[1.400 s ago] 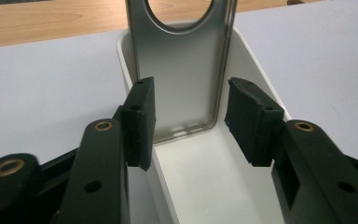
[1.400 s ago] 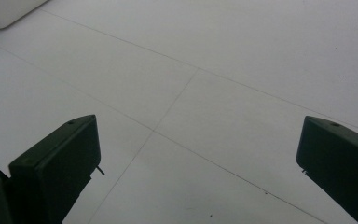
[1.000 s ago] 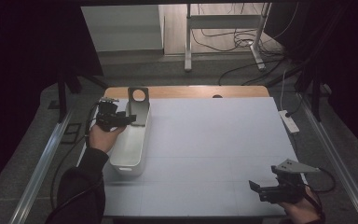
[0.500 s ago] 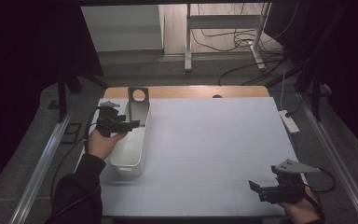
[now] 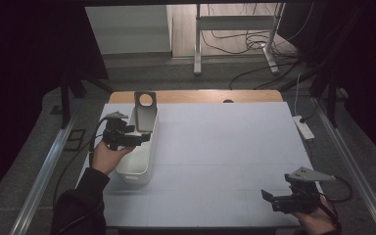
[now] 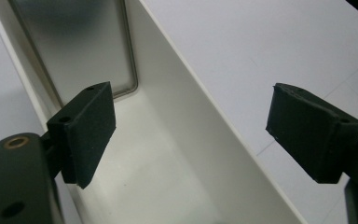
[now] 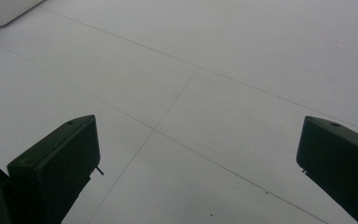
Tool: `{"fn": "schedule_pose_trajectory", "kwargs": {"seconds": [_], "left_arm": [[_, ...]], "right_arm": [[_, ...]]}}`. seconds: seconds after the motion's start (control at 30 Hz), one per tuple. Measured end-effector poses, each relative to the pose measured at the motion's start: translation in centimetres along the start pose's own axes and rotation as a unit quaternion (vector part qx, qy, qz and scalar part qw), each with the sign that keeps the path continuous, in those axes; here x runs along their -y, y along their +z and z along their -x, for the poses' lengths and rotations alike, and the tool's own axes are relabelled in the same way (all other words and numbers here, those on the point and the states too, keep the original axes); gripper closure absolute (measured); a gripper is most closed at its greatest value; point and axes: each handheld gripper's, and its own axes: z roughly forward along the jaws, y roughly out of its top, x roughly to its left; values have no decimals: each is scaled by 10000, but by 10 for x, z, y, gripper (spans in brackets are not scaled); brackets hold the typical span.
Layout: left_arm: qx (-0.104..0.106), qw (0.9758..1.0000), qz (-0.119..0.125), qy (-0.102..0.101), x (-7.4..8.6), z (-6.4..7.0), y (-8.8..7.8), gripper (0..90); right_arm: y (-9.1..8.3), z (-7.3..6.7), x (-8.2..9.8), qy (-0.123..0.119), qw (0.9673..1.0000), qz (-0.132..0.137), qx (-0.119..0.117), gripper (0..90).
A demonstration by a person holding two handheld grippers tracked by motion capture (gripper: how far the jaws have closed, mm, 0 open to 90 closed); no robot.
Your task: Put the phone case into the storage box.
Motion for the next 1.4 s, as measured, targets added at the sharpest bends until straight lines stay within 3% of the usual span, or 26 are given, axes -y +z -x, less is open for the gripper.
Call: {"fn": "schedule_pose_trajectory", "kwargs": {"seconds": [0.3, 0.63, 1.4], "left_arm": [[51, 9999, -95, 20, 6, 7, -3, 104], [100, 9996, -160, 233, 16, 20, -10, 73], [47, 9985, -47, 550, 33, 39, -27, 50]], "right_arm": [[0, 0, 0, -10, 10000, 3, -8, 0], [0, -1, 0, -21, 10000, -11, -2, 0], [0, -1, 0, -18, 10000, -3, -2, 0]]}}
